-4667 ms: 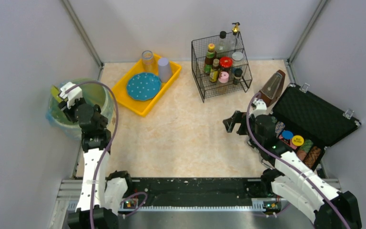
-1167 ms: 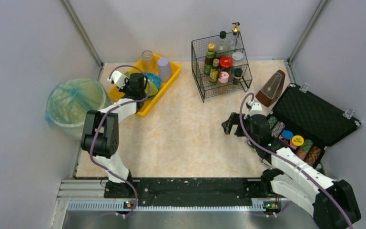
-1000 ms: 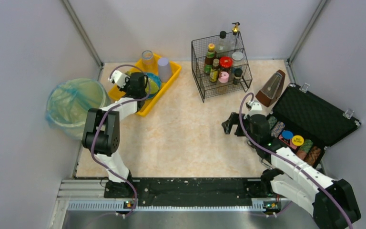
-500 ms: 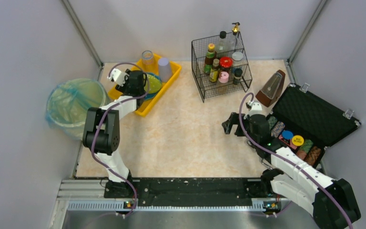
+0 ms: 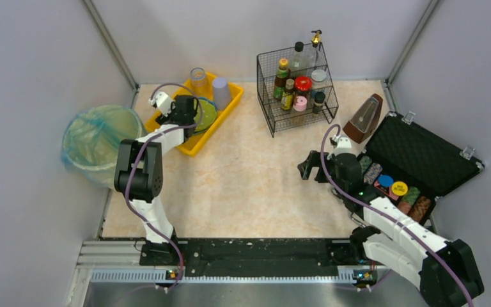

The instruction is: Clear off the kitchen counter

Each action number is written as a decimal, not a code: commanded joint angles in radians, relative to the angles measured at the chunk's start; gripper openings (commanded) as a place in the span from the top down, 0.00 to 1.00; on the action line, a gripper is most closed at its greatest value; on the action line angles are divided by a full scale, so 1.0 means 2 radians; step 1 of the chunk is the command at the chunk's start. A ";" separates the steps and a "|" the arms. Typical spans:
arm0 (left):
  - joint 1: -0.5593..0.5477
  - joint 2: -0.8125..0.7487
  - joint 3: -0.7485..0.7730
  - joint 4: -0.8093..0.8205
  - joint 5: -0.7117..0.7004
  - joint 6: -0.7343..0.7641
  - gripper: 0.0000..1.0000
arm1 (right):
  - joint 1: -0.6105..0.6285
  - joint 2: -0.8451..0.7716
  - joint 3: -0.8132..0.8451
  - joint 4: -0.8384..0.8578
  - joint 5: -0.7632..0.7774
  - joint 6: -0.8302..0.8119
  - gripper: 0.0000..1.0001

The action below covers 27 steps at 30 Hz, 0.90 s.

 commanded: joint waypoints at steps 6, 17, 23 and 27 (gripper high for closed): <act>0.002 0.003 0.035 -0.011 0.020 0.046 0.19 | 0.009 -0.001 0.005 0.019 0.007 -0.005 0.01; 0.002 -0.007 0.062 -0.059 0.028 0.067 0.18 | 0.009 -0.002 0.007 0.018 0.006 -0.005 0.01; -0.001 -0.082 0.050 -0.080 0.074 0.112 0.18 | 0.009 0.000 0.012 0.010 0.008 -0.005 0.01; -0.016 -0.152 0.020 -0.081 0.111 0.152 0.17 | 0.009 -0.001 0.018 0.005 0.010 -0.004 0.01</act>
